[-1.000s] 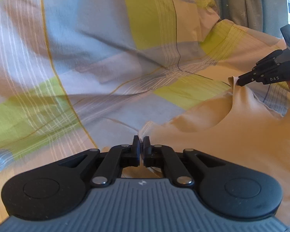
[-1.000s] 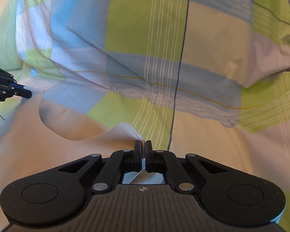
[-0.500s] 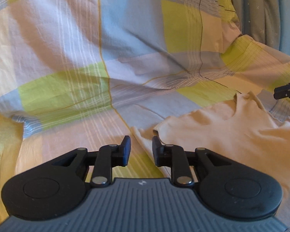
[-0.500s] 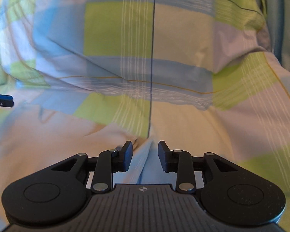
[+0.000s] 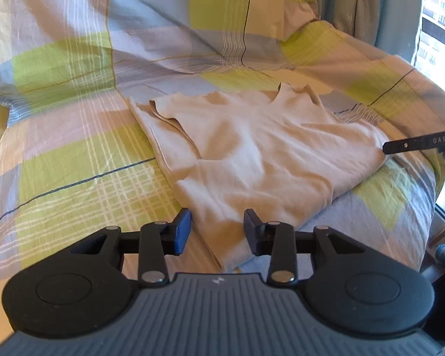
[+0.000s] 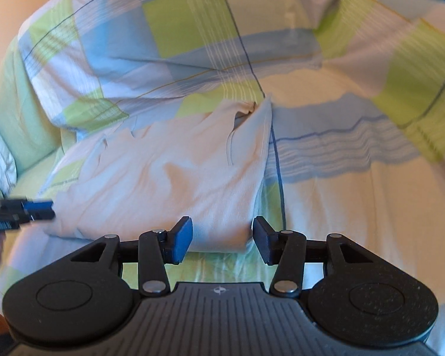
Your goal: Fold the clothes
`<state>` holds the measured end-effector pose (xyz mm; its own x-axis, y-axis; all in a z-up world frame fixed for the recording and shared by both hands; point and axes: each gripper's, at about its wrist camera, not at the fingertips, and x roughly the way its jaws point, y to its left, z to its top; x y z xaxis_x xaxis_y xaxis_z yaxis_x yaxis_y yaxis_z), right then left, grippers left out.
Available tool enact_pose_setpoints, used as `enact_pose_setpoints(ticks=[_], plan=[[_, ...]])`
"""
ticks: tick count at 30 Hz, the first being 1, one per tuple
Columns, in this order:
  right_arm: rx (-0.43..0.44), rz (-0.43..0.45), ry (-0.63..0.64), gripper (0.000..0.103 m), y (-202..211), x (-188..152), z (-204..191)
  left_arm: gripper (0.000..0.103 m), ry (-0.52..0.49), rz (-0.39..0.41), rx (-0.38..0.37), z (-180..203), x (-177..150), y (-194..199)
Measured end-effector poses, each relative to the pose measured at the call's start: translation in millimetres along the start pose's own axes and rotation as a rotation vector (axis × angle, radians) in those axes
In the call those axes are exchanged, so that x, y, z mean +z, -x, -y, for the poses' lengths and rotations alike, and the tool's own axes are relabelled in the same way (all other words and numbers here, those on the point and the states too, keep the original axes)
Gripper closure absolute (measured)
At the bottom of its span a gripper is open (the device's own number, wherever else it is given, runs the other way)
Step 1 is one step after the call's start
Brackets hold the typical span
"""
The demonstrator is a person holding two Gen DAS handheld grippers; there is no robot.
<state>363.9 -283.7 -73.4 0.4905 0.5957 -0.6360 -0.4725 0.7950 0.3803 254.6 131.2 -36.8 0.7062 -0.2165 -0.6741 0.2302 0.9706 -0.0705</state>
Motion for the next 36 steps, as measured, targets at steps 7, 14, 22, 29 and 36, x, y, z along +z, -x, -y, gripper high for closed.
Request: enact_pose_setpoints(ticks=[7, 14, 22, 29, 36], plan=[[-0.066, -0.031, -0.057, 0.093, -1, -3, 22, 0.092, -0.031, -0.021, 0.024, -4, -7, 7], [-0.267, 0.008, 0.145, 0.090, 29, -7, -8, 0.092, -0.132, 0.047, 0.128, 6, 4, 36], [-0.044, -0.046, 0.419, 0.064, -6, -2, -109, 0.088, -0.173, -0.010, -0.009, 39, 15, 2], [-0.096, -0.164, 0.461, 0.062, -47, -3, -112, 0.088, -0.222, -0.058, 0.026, 18, -2, 2], [-0.178, -0.152, 0.393, 0.061, -19, -5, -76, 0.084, -0.308, 0.000, 0.075, 23, 7, 27]])
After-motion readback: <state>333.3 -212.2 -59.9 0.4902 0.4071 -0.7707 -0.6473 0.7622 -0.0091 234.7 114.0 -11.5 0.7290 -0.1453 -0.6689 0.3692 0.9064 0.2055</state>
